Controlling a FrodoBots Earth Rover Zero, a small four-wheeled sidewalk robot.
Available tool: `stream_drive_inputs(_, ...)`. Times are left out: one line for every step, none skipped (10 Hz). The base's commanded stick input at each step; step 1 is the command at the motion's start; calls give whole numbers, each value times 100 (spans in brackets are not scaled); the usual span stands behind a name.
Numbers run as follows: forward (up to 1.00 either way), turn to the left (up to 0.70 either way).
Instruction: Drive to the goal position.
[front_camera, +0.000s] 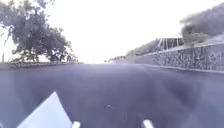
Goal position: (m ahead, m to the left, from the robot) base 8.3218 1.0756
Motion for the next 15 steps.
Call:
stream_drive_inputs(70, 0)
stream_drive_inputs(70, 0)
stream_drive_inputs(70, 0)
stream_drive_inputs(70, 0)
stream_drive_inputs(70, 0)
stream_drive_inputs(70, 0)
stream_drive_inputs(70, 0)
stream_drive_inputs(70, 0)
stream_drive_inputs(70, 0)
stream_drive_inputs(70, 0)
stream_drive_inputs(70, 0)
stream_drive_inputs(70, 0)
stream_drive_inputs(70, 0)
stream_drive_inputs(70, 0)
stream_drive_inputs(70, 0)
